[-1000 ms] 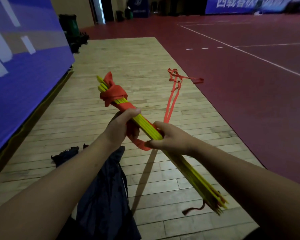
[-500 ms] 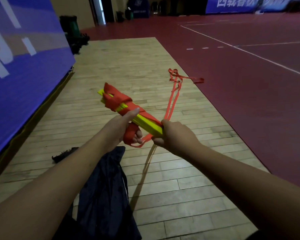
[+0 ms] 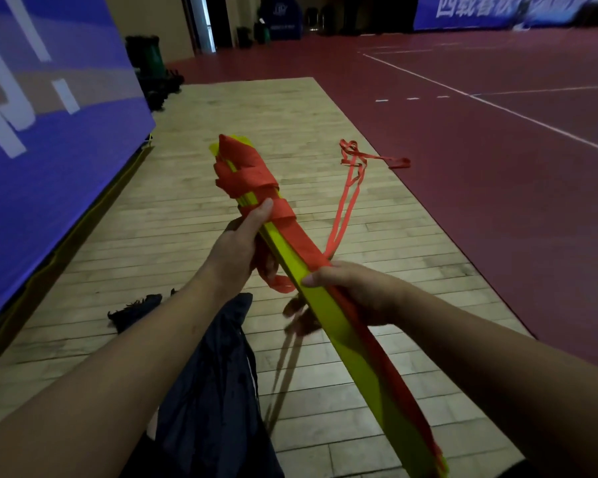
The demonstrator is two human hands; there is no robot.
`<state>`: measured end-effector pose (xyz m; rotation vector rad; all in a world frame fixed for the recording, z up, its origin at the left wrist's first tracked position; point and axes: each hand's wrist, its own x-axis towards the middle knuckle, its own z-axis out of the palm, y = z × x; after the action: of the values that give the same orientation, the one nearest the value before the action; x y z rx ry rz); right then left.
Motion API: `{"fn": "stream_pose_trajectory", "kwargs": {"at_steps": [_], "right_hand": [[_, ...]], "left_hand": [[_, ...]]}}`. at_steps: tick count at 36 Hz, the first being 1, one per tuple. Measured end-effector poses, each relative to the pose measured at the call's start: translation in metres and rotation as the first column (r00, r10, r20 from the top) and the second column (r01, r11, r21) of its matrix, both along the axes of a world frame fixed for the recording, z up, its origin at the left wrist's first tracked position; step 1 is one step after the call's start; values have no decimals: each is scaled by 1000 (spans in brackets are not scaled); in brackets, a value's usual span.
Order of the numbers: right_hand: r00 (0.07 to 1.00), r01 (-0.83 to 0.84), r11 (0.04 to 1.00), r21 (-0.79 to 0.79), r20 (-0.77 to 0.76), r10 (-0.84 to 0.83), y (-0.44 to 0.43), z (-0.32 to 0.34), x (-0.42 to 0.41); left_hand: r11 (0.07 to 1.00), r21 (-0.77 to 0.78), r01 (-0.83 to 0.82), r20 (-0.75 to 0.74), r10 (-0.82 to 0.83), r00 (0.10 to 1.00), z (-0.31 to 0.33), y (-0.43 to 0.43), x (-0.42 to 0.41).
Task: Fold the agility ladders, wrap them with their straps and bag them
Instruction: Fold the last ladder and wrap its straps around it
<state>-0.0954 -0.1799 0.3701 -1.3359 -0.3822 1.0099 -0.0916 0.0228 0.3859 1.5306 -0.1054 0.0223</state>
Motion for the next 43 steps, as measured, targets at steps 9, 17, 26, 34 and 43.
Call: {"fn": "stream_pose_trajectory", "kwargs": {"at_steps": [9,17,26,34,43], "right_hand": [[990,120,974,-194,90,-104,9,0,0],[939,203,885,-419,340,-54,19,-5,-6],[767,444,753,-485,641,-39,33,-14,-8],[645,452,758,-471,759,88,30,-3,-5],[979,64,979,-193,204,-24,14,10,6]], "left_hand": [[978,173,113,-319,-53,946,10,11,1],[947,264,-182,-170,231,958,-7,-6,4],[971,221,-96,-299,161,941,-6,4,9],[983,-48,-178,-181,167,969,-2,4,7],[955,-293,53,-1,-56,998,11,15,9]]}}
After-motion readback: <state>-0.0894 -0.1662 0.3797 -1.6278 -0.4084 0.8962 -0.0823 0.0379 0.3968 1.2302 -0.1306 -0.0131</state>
